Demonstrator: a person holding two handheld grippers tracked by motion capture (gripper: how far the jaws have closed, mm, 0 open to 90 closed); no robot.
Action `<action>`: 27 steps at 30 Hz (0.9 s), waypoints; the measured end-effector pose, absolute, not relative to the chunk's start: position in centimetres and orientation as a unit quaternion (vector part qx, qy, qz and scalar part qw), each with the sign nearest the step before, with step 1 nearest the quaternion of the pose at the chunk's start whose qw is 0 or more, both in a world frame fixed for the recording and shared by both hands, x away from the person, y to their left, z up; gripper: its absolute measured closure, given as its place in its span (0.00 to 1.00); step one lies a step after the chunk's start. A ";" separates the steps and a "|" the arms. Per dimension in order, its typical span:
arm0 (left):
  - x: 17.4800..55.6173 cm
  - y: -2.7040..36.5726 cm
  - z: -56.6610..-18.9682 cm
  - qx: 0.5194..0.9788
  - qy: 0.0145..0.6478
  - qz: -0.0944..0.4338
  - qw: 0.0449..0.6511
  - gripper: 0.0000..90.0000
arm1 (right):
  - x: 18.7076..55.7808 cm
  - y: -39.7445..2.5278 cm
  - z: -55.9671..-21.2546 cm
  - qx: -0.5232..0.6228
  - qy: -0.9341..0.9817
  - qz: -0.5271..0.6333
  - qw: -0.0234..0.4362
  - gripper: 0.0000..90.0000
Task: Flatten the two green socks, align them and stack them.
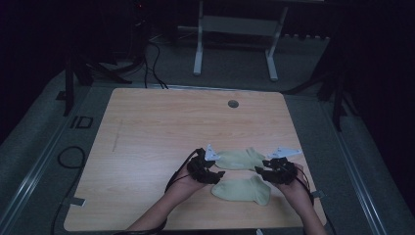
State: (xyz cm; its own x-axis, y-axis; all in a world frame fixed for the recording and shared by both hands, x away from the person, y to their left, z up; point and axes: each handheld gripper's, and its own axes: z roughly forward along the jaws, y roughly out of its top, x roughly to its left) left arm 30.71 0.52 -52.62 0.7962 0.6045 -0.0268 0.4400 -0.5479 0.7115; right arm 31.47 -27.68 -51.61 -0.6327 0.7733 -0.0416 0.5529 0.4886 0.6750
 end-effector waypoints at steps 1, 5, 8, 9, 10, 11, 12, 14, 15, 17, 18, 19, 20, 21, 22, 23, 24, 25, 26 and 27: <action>30.3 0.5 -52.7 0.875 0.298 0.107 0.367 0.47 | 31.0 -27.7 -51.7 0.388 0.849 0.315 0.171 0.63; 28.8 0.3 -53.5 0.888 0.283 0.103 0.348 0.48 | 29.4 -28.1 -52.6 0.385 0.855 0.309 0.162 0.65; 28.5 0.2 -54.0 0.891 0.283 0.097 0.341 0.50 | 29.0 -28.6 -53.2 0.393 0.854 0.305 0.154 0.65; 28.2 0.1 -54.6 0.896 0.282 0.091 0.331 0.51 | 28.5 -29.0 -53.9 0.401 0.853 0.296 0.154 0.67; 28.2 0.1 -54.8 0.899 0.279 0.090 0.326 0.52 | 28.3 -29.2 -54.1 0.402 0.853 0.294 0.154 0.67; 28.1 0.0 -55.0 0.899 0.279 0.091 0.324 0.53 | 28.1 -29.3 -54.3 0.406 0.853 0.291 0.154 0.68; 28.0 0.0 -55.1 0.902 0.276 0.093 0.320 0.53 | 28.0 -29.3 -54.5 0.406 0.854 0.288 0.153 0.68; 27.8 -0.2 -55.3 0.905 0.271 0.096 0.315 0.53 | 27.9 -29.3 -54.7 0.404 0.856 0.282 0.156 0.68; 27.8 -0.3 -55.5 0.906 0.271 0.095 0.311 0.55 | 27.7 -29.3 -55.0 0.404 0.858 0.274 0.160 0.71; 27.7 -0.4 -55.7 0.907 0.270 0.092 0.309 0.58 | 27.7 -29.2 -55.1 0.401 0.858 0.274 0.164 0.74; 27.8 -0.4 -55.7 0.907 0.269 0.089 0.311 0.60 | 27.7 -29.2 -55.1 0.400 0.859 0.273 0.164 0.76; 27.8 -0.4 -55.7 0.907 0.269 0.089 0.311 0.62 | 27.7 -29.2 -55.1 0.400 0.859 0.273 0.164 0.76; 27.8 -0.4 -55.7 0.907 0.269 0.089 0.311 0.62 | 27.7 -29.1 -55.1 0.399 0.860 0.273 0.162 0.76; 27.8 -0.5 -55.6 0.908 0.265 0.083 0.312 0.67 | 27.7 -29.0 -55.1 0.396 0.863 0.272 0.158 0.86; 27.8 -0.5 -55.7 0.907 0.266 0.079 0.315 0.72 | 27.7 -29.0 -55.1 0.393 0.864 0.273 0.156 0.89; 27.7 -0.5 -55.6 0.908 0.264 0.078 0.315 0.77 | 27.6 -28.9 -55.1 0.392 0.865 0.274 0.155 0.91; 27.7 -0.6 -55.6 0.908 0.264 0.074 0.317 0.82 | 27.6 -28.9 -55.1 0.392 0.865 0.274 0.155 0.92; 27.7 -0.6 -55.6 0.908 0.264 0.074 0.317 0.89 | 27.6 -28.9 -55.1 0.392 0.865 0.274 0.155 0.92; 27.7 -0.6 -55.6 0.908 0.264 0.074 0.317 0.89 | 27.6 -28.8 -55.1 0.394 0.863 0.273 0.159 0.92; 27.7 -0.4 -55.6 0.902 0.275 0.073 0.324 0.96 | 27.4 -28.8 -55.1 0.396 0.859 0.278 0.167 0.94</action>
State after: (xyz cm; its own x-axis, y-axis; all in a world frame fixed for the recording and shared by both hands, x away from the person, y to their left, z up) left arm 27.66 -0.43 -55.59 0.8381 0.5435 -0.0470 0.4496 -0.6392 0.6239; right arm 27.37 -28.77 -55.06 -0.6302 0.7735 -0.0668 0.5875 0.5313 0.6104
